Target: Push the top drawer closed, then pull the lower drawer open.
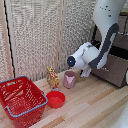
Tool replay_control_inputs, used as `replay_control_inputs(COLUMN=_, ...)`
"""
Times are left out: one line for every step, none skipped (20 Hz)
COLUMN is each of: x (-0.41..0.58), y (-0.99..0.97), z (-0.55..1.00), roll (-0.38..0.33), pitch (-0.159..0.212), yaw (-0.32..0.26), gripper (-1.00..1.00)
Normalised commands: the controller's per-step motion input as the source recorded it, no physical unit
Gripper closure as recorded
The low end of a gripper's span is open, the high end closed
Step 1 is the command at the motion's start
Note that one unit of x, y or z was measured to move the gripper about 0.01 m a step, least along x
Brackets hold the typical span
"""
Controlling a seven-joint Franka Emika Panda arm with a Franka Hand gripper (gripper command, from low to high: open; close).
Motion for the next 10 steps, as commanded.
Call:
replay_control_inputs(x=0.180, y=0.00, z=0.31, roll=0.073, pitch=0.000, yaw=0.000, gripper=-1.00)
replay_control_inputs(x=0.154, y=-0.02, z=0.33, roll=0.091, pitch=0.000, yaw=0.000, gripper=-1.00)
replay_control_inputs(x=0.183, y=0.00, z=0.33, roll=0.073, pitch=0.000, yaw=0.000, gripper=-1.00)
replay_control_inputs(x=0.180, y=0.00, z=0.31, roll=0.086, pitch=0.000, yaw=-0.013, gripper=-1.00)
replay_control_inputs(x=0.186, y=0.00, z=0.29, roll=0.081, pitch=0.006, yaw=-0.018, gripper=-1.00)
replay_control_inputs(x=0.163, y=0.03, z=0.28, roll=0.074, pitch=0.028, yaw=-0.027, gripper=-1.00)
replay_control_inputs(x=0.126, y=0.09, z=0.28, roll=0.066, pitch=0.043, yaw=-0.025, gripper=-1.00)
replay_control_inputs(x=0.091, y=0.17, z=0.25, roll=0.065, pitch=0.060, yaw=-0.003, gripper=-1.00)
replay_control_inputs(x=0.146, y=0.25, z=0.25, roll=0.041, pitch=0.088, yaw=0.000, gripper=-1.00)
replay_control_inputs(x=0.140, y=0.23, z=0.32, roll=0.033, pitch=0.109, yaw=0.000, gripper=-1.00)
